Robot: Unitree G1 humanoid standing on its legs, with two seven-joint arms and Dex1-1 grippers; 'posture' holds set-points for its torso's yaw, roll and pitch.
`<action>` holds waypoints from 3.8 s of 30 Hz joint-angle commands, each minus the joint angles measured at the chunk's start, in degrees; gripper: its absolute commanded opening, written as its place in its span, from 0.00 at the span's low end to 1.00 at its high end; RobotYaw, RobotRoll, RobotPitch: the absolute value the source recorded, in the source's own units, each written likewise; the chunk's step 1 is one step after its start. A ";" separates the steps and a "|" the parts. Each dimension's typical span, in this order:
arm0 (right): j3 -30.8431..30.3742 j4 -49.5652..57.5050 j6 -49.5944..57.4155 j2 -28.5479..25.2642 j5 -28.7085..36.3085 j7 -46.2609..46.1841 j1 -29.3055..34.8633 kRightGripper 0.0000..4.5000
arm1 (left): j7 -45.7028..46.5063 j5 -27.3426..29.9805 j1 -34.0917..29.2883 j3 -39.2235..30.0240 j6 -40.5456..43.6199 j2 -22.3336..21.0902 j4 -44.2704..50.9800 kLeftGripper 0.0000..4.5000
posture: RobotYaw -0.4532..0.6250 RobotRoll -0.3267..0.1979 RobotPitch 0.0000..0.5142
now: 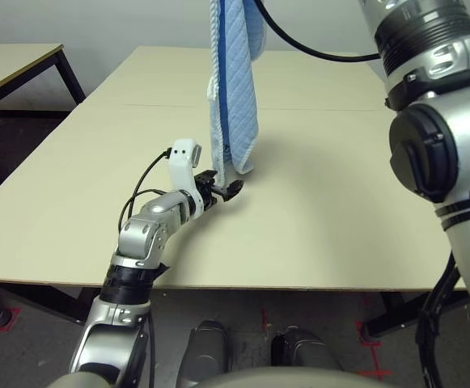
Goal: Fold the towel and set it aside.
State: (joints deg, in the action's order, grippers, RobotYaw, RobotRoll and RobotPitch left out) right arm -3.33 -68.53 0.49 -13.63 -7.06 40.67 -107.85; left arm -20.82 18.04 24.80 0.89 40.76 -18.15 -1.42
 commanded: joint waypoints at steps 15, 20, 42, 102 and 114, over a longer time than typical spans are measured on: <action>0.42 1.95 0.36 -0.80 1.01 1.59 -0.41 0.00 | -0.09 -2.61 2.42 -0.94 -3.58 1.08 -5.52 0.94 | 0.55 0.62 0.00; 0.48 1.84 0.36 -0.92 1.03 1.53 -0.46 0.00 | -0.38 -3.00 2.72 -0.84 -3.76 1.19 -5.59 1.00 | 0.55 0.62 0.00; 0.28 1.87 0.54 -1.66 0.76 1.72 0.22 0.00 | -4.60 -3.02 2.05 -1.55 -3.37 -3.07 -4.80 0.00 | 0.55 0.62 0.00; 1.49 -2.60 -3.63 -14.51 1.38 8.43 29.69 0.00 | -27.43 -17.98 44.35 0.59 -44.46 -20.44 -68.70 0.00 | 0.51 0.62 0.25; -1.44 3.36 0.67 -15.76 -0.30 14.21 46.85 0.00 | -34.91 -14.70 19.94 -1.94 -32.02 -22.32 -49.95 0.00 | 0.50 0.62 0.26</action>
State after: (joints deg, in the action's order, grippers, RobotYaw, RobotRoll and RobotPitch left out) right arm -3.78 -66.31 0.15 -29.10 -6.86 54.12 -61.88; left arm -55.84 2.61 45.96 -0.20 6.57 -39.67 -53.94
